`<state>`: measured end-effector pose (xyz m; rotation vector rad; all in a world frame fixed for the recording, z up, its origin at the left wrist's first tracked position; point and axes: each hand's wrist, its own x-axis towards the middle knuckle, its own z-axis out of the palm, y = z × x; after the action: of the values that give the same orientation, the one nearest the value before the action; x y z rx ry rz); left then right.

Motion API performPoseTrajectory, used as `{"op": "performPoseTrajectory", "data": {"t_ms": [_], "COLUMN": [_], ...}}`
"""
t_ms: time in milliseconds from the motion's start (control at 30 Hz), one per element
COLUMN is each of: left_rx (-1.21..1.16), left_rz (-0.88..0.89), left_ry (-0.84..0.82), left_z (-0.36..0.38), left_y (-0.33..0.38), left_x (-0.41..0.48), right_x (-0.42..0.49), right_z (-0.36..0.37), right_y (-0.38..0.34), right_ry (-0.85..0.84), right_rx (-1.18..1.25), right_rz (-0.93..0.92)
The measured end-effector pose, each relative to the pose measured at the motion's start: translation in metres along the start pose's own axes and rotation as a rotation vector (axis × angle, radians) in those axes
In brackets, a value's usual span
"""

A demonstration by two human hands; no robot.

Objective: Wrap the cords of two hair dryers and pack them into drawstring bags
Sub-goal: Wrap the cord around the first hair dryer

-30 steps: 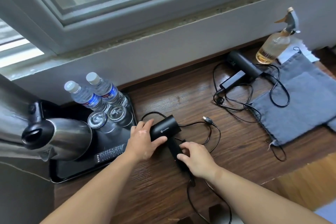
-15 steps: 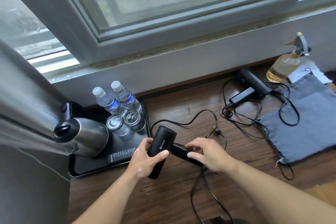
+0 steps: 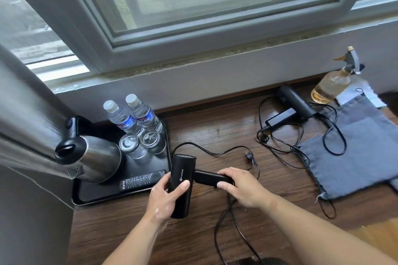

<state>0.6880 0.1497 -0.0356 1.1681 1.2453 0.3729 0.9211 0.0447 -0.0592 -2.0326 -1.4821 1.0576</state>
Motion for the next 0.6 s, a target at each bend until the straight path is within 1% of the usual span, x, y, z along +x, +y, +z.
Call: {"op": "performPoseTrajectory", "data": {"t_ms": [233, 367, 433, 500, 600], "left_rx": [-0.109, -0.197, -0.246, -0.261, -0.257], "left_rz": [-0.009, -0.019, -0.022, -0.014, -0.002], "left_ry": [0.037, 0.085, 0.126, 0.158, 0.187], "left_z": [0.010, 0.024, 0.035, 0.043, 0.047], "left_y": [-0.003, -0.005, -0.004, -0.002, -0.003], "left_x": [-0.003, -0.006, -0.006, -0.005, -0.007], "right_x": [-0.004, -0.009, -0.012, -0.014, -0.013], "right_z": [0.014, 0.025, 0.038, 0.048, 0.049], "right_y": [0.004, -0.004, -0.012, -0.017, -0.017], "right_ry": [0.090, 0.130, 0.200, 0.270, 0.270], "right_rx": [0.127, 0.257, 0.364, 0.400, 0.437], "right_rz": [0.061, 0.147, 0.211, 0.263, 0.295]}}
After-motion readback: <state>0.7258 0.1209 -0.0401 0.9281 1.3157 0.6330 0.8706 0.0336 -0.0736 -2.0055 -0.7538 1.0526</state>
